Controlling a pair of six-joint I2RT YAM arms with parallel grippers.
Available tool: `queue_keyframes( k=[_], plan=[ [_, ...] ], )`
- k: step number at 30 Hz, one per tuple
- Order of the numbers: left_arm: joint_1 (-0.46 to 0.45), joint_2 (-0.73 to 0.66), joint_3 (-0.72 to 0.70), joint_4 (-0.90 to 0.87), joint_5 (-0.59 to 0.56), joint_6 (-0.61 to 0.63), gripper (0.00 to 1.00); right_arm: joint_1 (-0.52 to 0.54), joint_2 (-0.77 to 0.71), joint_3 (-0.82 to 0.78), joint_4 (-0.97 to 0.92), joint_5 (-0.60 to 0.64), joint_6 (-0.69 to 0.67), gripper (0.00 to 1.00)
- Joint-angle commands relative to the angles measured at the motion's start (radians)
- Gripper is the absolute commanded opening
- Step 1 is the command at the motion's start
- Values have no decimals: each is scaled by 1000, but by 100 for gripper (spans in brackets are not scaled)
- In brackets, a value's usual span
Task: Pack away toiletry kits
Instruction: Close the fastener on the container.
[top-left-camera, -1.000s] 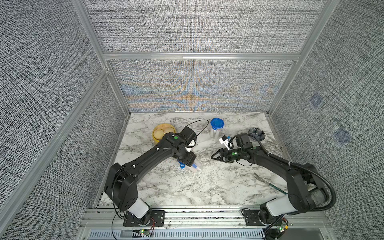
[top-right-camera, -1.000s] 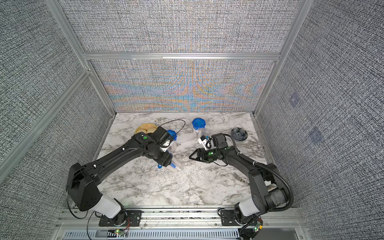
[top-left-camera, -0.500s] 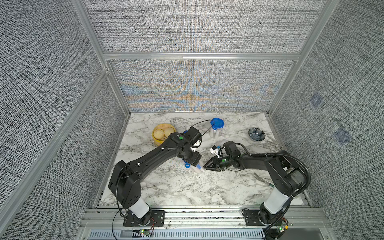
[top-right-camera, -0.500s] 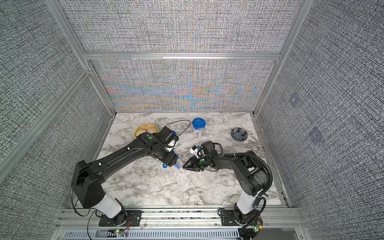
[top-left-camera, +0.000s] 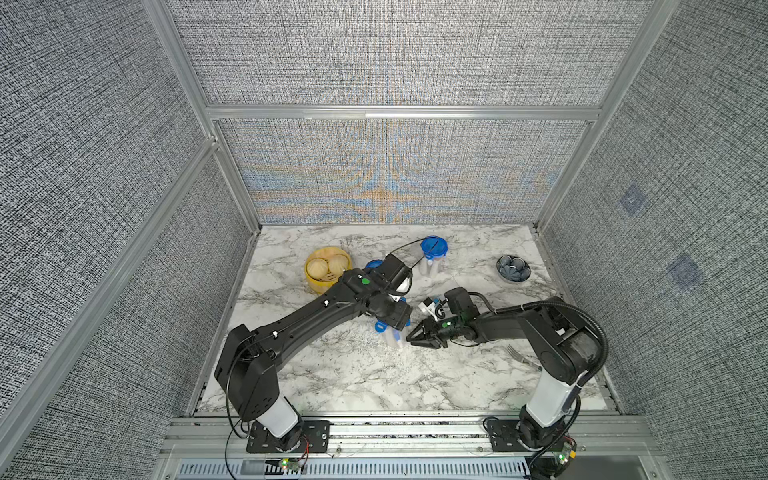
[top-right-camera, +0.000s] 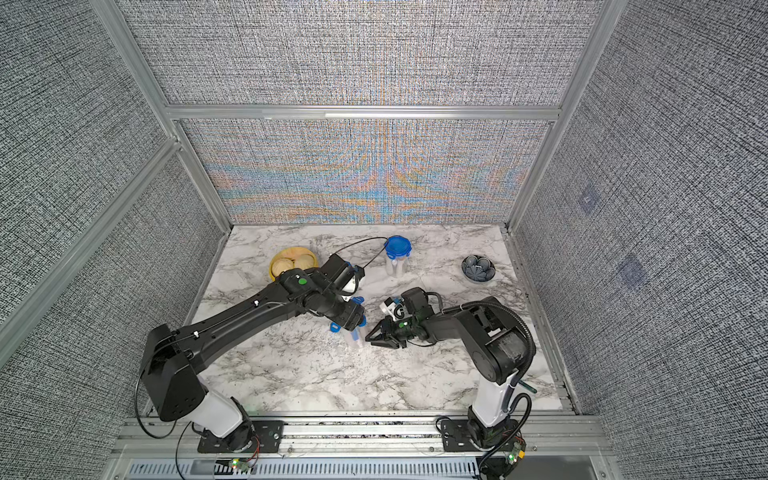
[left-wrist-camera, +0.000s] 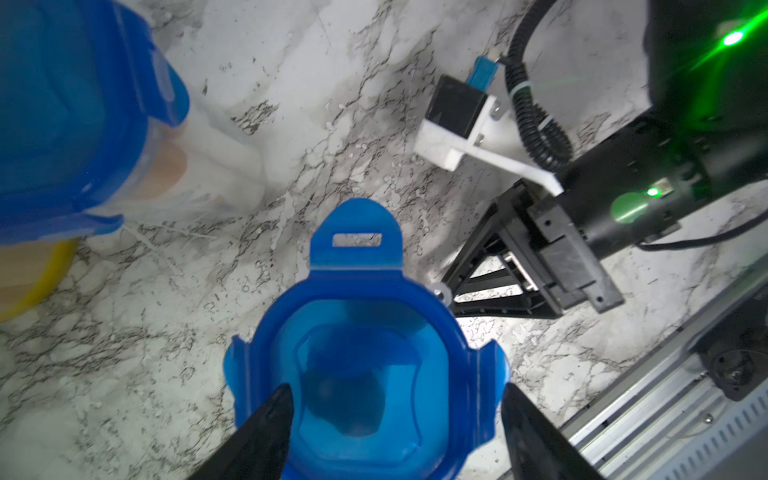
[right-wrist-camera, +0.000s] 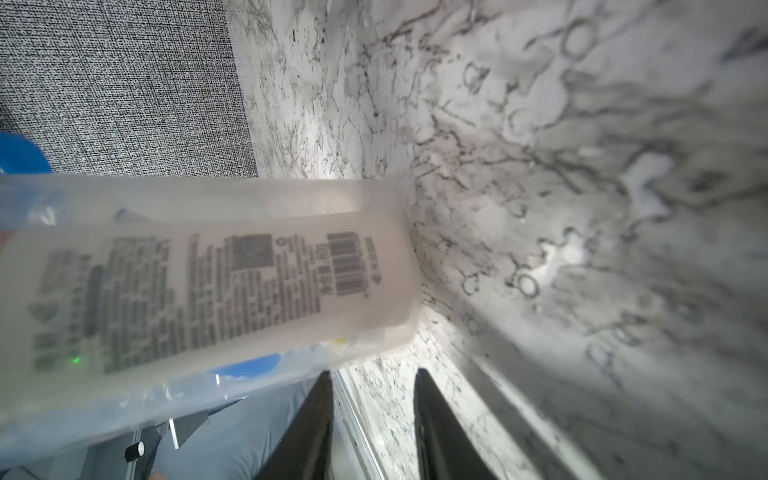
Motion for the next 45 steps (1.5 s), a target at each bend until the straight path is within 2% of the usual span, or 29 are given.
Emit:
queue_keyframes(
  k=[1, 8, 17, 27, 37, 41, 45],
  plan=[
    [-11, -6, -37, -38, 148, -51, 77, 2, -4, 5, 80, 34, 4, 36],
    [-14, -55, -121, -5, 133, -102, 77, 2, -8, 9, 84, 35, 1, 38],
    [-14, -43, -88, -60, 4, -97, 78, -1, -55, -13, 17, 89, -49, 41],
    [-13, -39, 5, -104, -106, -84, 85, -29, -117, -33, -53, 139, -99, 47],
    [-11, -85, 30, -118, -178, -86, 90, -67, -163, -41, -111, 164, -145, 52],
    [-11, -120, 26, -104, -241, -98, 97, -92, -189, -39, -159, 185, -179, 55],
    [-11, -153, -3, -62, -242, -30, 99, -130, -209, -45, -174, 178, -198, 58]
  ],
)
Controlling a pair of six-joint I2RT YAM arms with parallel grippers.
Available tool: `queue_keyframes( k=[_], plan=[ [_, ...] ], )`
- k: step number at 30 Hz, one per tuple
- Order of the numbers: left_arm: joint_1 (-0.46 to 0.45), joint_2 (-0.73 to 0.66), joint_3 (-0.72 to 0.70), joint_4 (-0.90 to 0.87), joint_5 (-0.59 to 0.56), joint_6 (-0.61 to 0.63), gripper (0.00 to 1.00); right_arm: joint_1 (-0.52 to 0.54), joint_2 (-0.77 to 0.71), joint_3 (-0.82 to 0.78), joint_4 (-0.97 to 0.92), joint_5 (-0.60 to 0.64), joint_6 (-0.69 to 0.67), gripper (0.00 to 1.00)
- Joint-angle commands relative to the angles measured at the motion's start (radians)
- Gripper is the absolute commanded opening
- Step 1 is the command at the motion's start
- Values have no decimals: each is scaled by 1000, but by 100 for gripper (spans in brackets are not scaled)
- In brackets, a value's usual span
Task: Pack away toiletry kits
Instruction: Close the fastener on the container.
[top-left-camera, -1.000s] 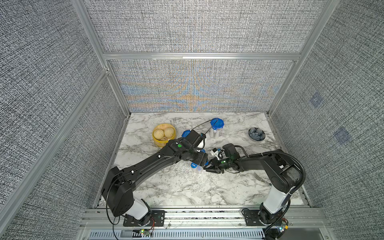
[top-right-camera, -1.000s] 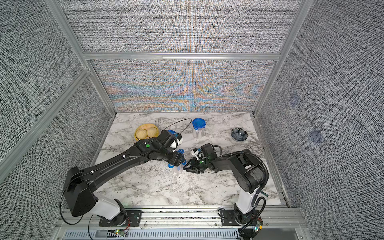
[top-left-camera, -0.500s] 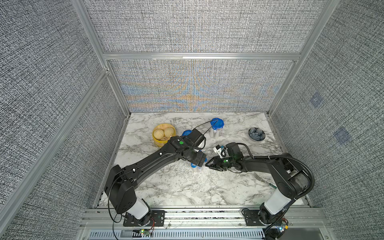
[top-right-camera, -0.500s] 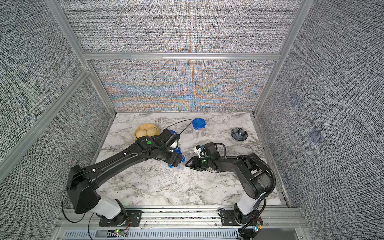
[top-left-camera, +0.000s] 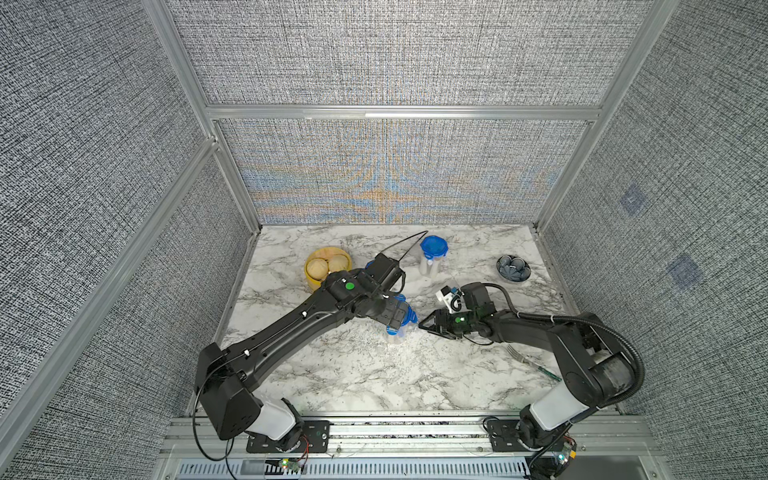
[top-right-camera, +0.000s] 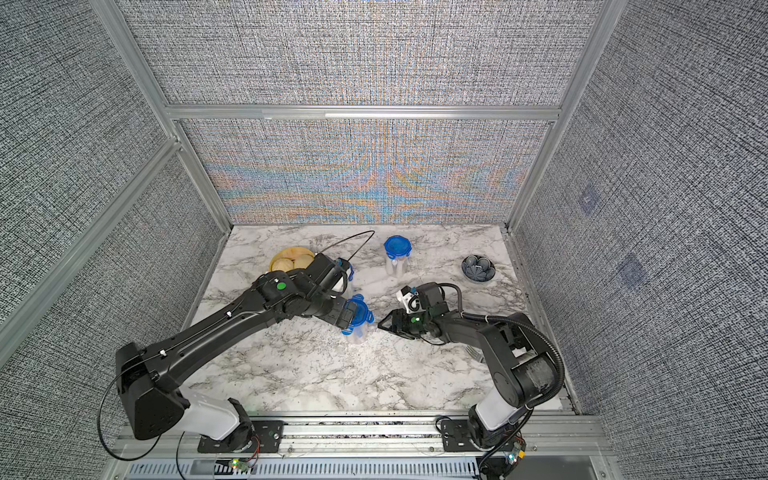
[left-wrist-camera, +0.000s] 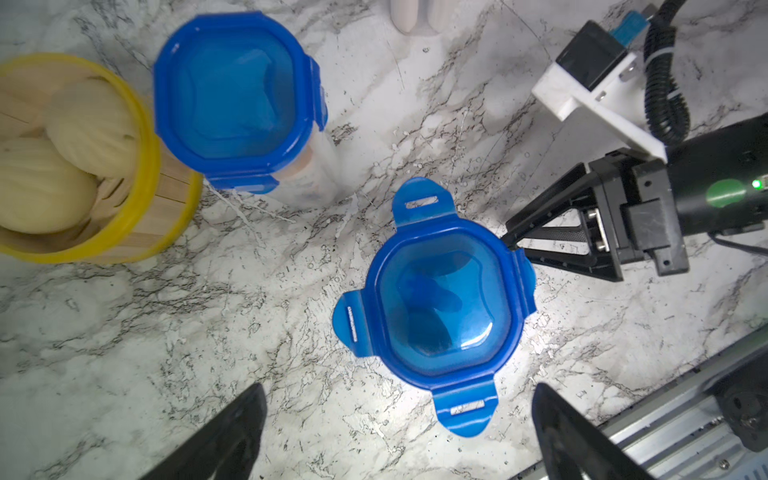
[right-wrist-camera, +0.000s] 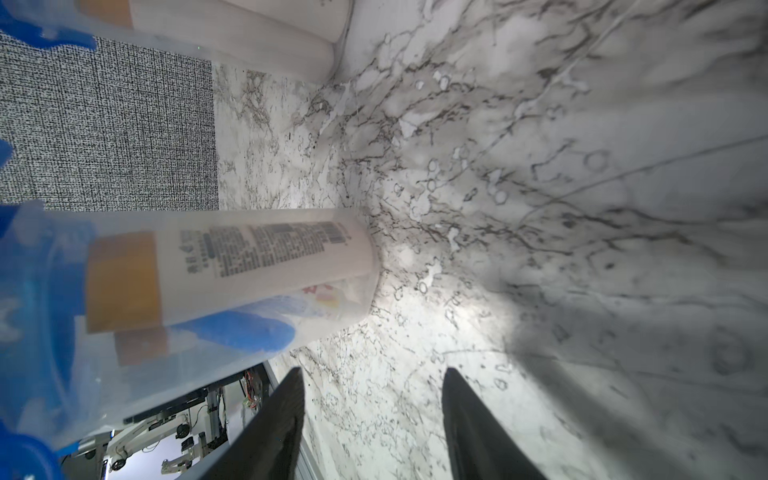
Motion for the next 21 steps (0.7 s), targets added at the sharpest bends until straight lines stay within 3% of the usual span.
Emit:
queue_keyframes(
  k=[1, 8, 21],
  plan=[
    [1, -15, -11, 32, -27, 53, 99, -23, -19, -5, -34, 4, -35, 59],
    [1, 61, 57, 33, 40, 29, 99, -60, -43, 27, -84, -1, -87, 64],
    [-3, 231, 249, -187, -3, -231, 100, -70, -50, 41, -109, -7, -115, 72]
  ],
)
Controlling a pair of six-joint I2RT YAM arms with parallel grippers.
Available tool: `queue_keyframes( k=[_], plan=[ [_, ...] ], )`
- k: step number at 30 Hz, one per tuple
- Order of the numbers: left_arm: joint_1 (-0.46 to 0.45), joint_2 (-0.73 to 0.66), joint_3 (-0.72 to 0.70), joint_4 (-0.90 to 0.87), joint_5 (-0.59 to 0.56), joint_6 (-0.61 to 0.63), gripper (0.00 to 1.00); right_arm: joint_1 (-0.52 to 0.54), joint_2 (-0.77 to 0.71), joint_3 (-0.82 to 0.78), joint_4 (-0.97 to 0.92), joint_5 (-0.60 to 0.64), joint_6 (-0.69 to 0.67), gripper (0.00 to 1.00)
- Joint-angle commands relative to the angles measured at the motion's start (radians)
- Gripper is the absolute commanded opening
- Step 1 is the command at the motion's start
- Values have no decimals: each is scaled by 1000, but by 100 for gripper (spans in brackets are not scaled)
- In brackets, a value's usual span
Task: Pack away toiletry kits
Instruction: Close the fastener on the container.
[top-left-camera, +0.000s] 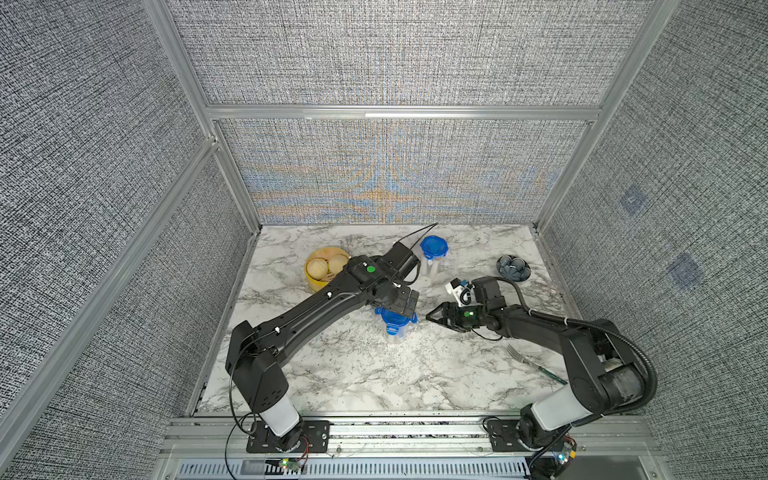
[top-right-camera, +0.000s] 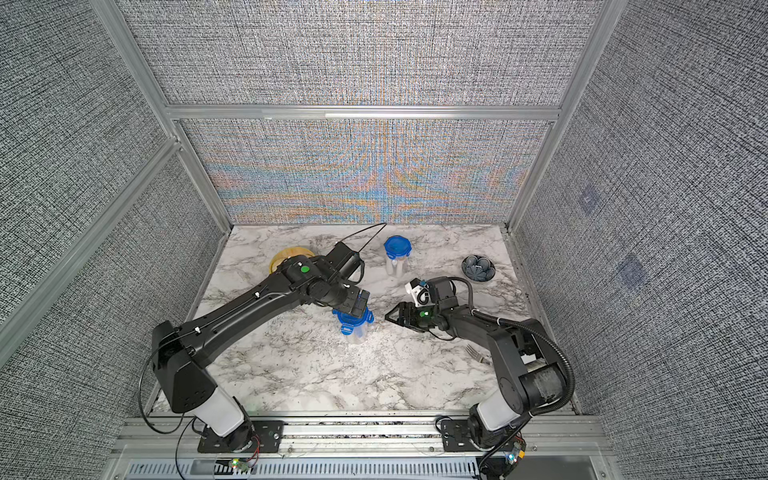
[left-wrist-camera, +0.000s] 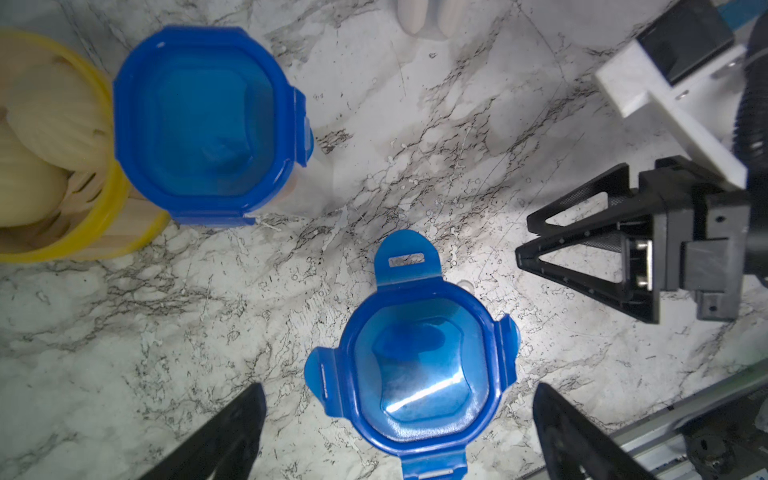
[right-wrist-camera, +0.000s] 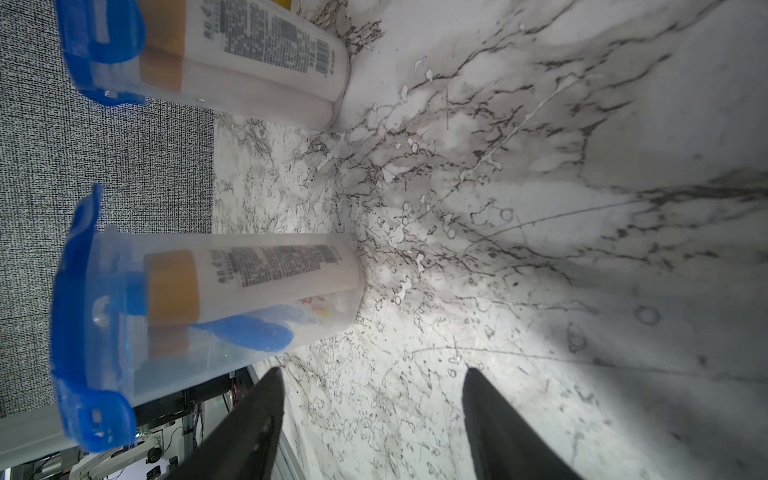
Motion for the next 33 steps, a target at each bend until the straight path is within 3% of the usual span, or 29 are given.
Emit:
queue_keyframes(
  k=[1, 25, 33],
  plan=[
    [-3, 8, 19, -74, -21, -107, 99, -6, -9, 6, -19, -8, -23, 73],
    [-26, 151, 108, -150, -38, -92, 99, -102, -106, -60, 9, -107, -4, 79],
    [-28, 170, 79, -100, 18, -76, 99, -105, -96, -67, 26, -118, 5, 79]
  ],
)
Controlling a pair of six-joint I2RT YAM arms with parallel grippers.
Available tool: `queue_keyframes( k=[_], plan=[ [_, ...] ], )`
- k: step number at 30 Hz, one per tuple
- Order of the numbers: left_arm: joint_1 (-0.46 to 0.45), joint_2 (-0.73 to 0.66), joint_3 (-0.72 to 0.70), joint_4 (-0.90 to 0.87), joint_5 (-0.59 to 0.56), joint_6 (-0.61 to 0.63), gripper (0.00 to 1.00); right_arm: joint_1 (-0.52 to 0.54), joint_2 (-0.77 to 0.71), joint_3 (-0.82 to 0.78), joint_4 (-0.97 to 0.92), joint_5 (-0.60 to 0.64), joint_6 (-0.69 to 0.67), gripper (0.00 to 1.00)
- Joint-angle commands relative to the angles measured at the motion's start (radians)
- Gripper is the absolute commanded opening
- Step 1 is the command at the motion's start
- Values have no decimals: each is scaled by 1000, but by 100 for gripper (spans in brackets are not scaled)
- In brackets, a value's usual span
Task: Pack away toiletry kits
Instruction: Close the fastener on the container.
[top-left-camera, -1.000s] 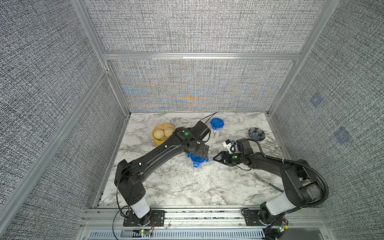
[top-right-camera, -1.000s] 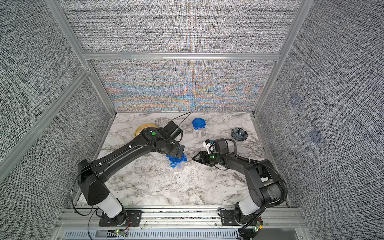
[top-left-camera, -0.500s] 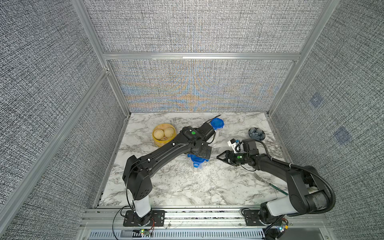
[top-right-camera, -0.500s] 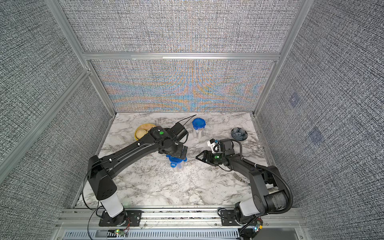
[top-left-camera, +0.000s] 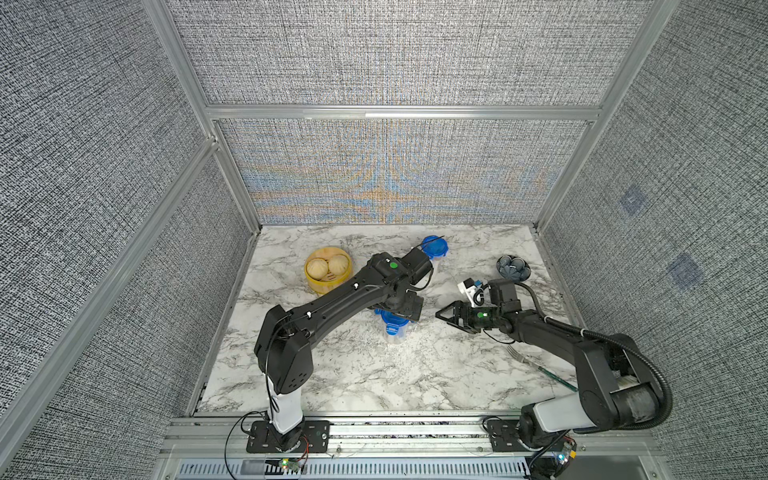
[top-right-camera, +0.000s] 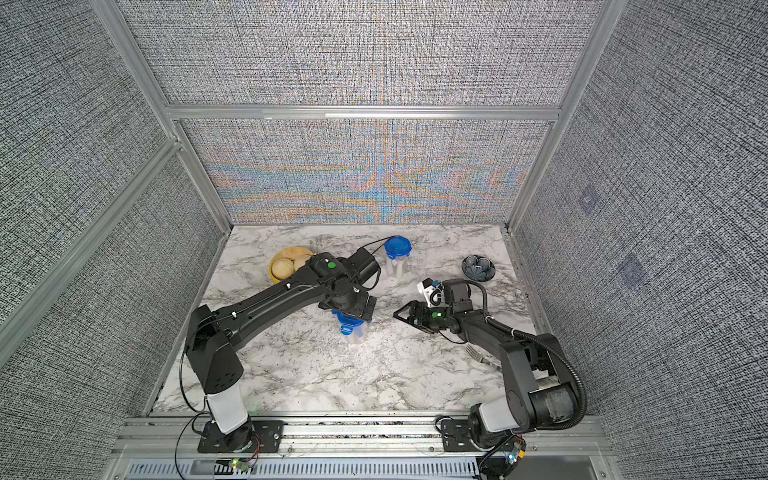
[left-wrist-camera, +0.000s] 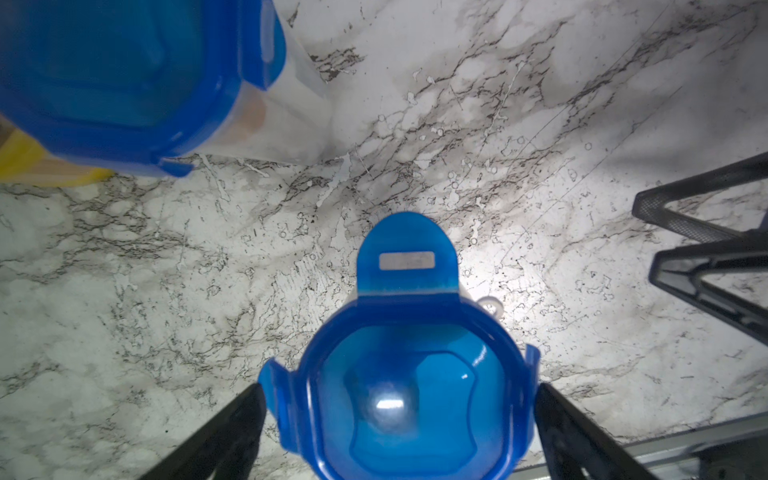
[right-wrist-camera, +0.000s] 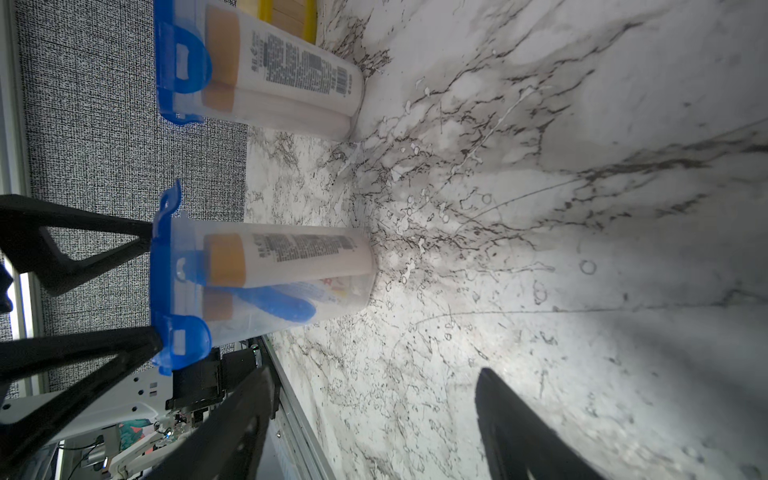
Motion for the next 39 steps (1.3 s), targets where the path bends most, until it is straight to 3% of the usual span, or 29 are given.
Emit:
queue_keyframes(
  k=[1, 9, 17, 20, 26, 39],
  plan=[
    [-1, 3, -16, 12, 14, 11, 99, 1, 6, 0, 22, -14, 8, 79],
    [-1, 1, -49, -4, -3, -5, 99, -1, 14, -2, 37, -25, 17, 79],
    [-2, 10, -49, 7, 2, -1, 82, -2, 13, -5, 46, -24, 17, 79],
    [-1, 7, -44, 5, -5, 1, 81, -2, 10, -4, 46, -25, 15, 79],
    [-3, 8, -21, -9, -5, 37, 100, -3, 5, -4, 23, -11, -6, 79],
    [-9, -82, -30, 36, 24, 110, 100, -2, -60, -10, -23, 86, -61, 80]
  ],
)
